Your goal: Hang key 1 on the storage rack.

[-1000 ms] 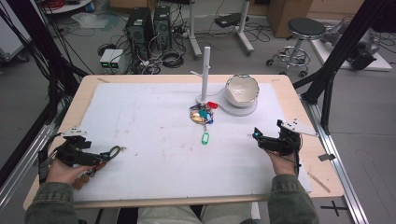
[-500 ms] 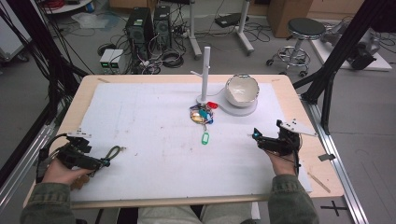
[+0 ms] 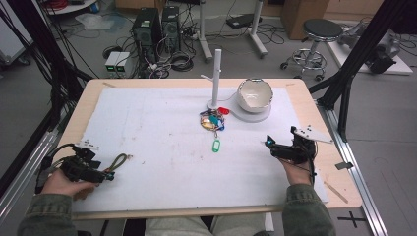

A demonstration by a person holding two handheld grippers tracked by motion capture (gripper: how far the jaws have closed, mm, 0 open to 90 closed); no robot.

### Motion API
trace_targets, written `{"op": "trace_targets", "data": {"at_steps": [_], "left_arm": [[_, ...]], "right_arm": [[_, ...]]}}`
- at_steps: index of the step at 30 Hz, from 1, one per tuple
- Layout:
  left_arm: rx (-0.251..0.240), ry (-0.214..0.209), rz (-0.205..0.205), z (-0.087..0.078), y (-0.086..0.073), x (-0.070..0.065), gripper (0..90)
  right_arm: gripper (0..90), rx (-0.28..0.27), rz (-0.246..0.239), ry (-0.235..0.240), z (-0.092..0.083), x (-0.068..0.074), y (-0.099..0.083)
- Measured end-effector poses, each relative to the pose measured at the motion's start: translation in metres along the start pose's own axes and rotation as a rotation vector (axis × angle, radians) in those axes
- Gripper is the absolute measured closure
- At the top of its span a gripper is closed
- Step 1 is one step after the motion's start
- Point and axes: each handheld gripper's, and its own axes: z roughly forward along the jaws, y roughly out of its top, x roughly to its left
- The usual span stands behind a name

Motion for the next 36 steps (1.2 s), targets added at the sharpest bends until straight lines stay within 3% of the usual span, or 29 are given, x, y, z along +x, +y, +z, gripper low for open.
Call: {"op": "trace_targets", "data": {"at_steps": [13,20,24,29,36], "left_arm": [[0.017,-0.002,-0.006,0.001,-0.003,0.002,47.4],[0.018,0.001,-0.003,0.002,-0.004,0.005,65.9],[0.019,-0.033,-0.015,0.001,-0.005,0.008,68.1],[0.011,-0.025,-0.018,0.001,-0.005,0.011,69.1],[-0.033,-0.029,-0.074,-0.004,-0.005,0.016,69.6]], "right_arm": [[0.6,0.007,-0.004,0.002,0.001,0.001,0.000],[0.6,0.007,-0.004,0.001,0.001,0.001,0.000],[0.6,0.006,-0.005,0.000,0.001,0.001,0.000],[0.6,0.006,-0.002,-0.001,0.000,0.001,0.000],[0.6,0.003,0.001,0.001,0.000,0.001,0.000]]}}
